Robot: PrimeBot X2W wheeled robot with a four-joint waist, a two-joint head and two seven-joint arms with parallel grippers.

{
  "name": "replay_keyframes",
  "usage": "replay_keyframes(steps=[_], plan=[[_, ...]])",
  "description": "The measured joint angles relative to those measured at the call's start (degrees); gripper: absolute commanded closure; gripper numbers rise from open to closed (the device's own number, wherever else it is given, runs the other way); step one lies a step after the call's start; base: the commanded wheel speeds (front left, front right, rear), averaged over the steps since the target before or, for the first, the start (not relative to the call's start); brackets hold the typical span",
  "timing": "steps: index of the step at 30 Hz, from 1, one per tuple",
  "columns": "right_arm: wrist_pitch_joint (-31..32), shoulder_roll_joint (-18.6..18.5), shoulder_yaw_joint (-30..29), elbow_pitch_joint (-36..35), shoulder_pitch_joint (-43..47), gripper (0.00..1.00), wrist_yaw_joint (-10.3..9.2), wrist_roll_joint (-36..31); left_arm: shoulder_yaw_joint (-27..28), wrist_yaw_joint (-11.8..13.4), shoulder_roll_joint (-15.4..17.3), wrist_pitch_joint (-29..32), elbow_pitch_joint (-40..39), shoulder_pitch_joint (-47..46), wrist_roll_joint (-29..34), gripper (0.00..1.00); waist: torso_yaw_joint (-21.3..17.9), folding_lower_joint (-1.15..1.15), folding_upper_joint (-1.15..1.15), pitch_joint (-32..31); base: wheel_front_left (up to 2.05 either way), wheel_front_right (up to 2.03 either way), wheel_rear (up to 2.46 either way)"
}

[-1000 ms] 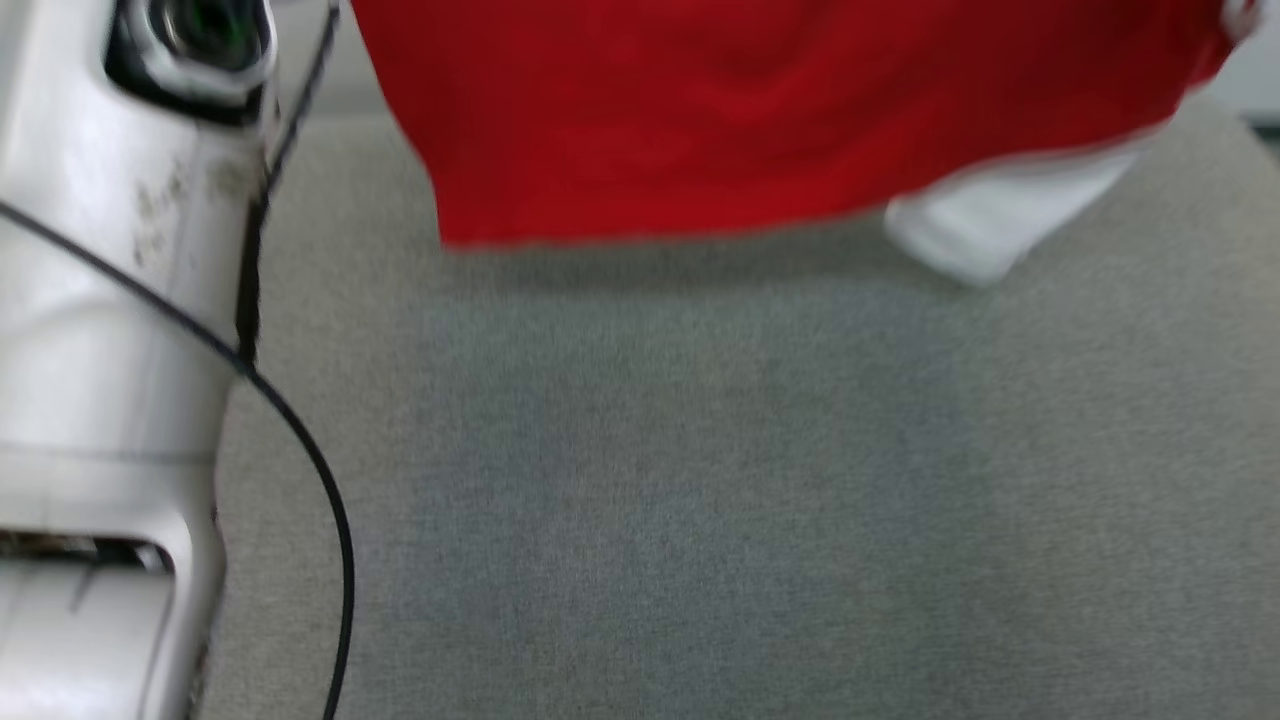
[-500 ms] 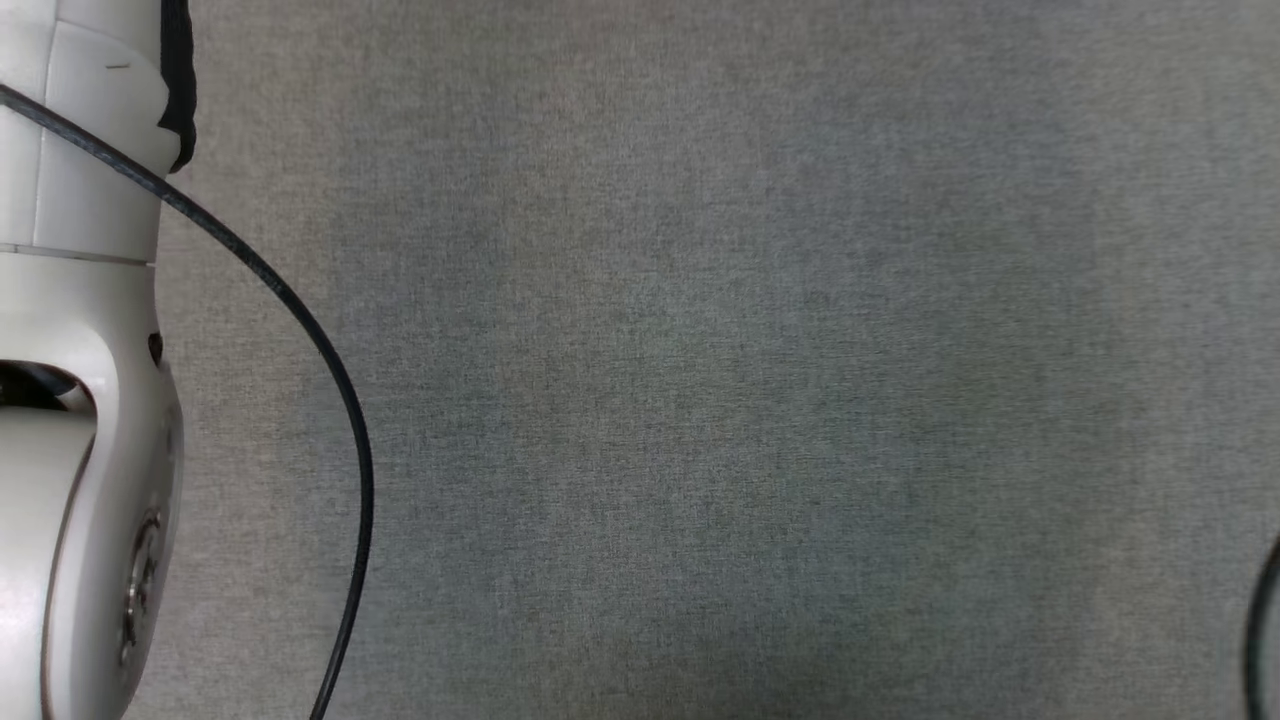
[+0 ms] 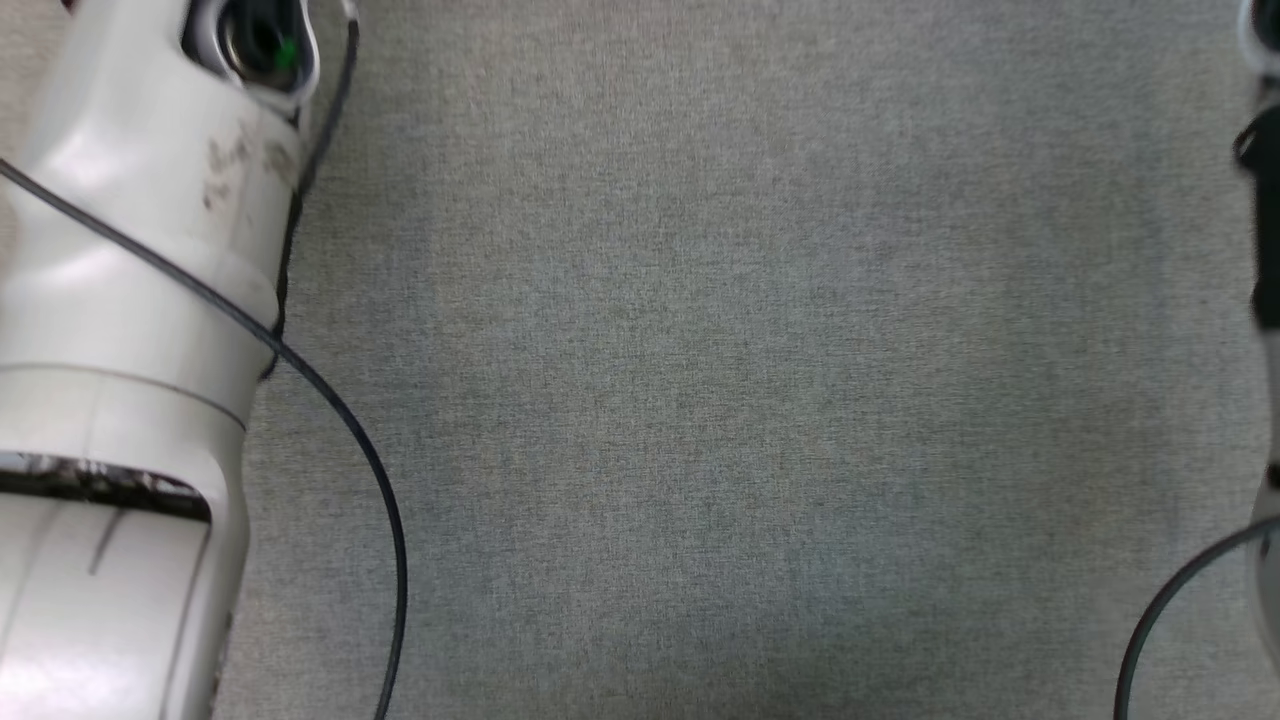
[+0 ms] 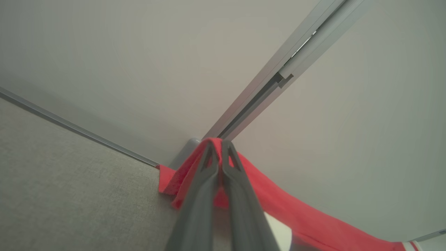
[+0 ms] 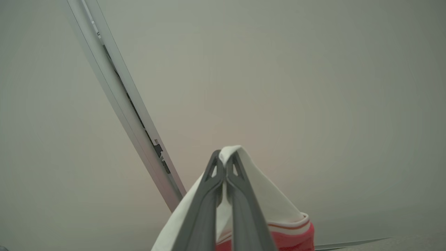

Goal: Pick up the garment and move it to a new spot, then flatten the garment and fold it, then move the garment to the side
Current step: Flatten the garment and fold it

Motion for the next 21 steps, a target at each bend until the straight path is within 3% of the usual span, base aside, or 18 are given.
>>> replay_keyframes(steps=[15, 21], plan=[[0.0, -1.3, 3.3, 5.7, 24.0, 1.00, 0.00, 13.2, -7.2, -2.5, -0.1, 0.6, 6.8, 17.4, -3.7, 1.00, -0.6, 0.00, 0.00, -13.0, 0.00, 0.00, 0.00], [0.0, -1.5, 4.8, 9.3, 32.0, 1.00, 0.01, 16.6, -13.5, -2.5, 0.0, 0.5, 7.9, 24.5, 1.9, 1.00, -0.8, 0.00, 0.00, -19.0, 0.00, 0.00, 0.00]])
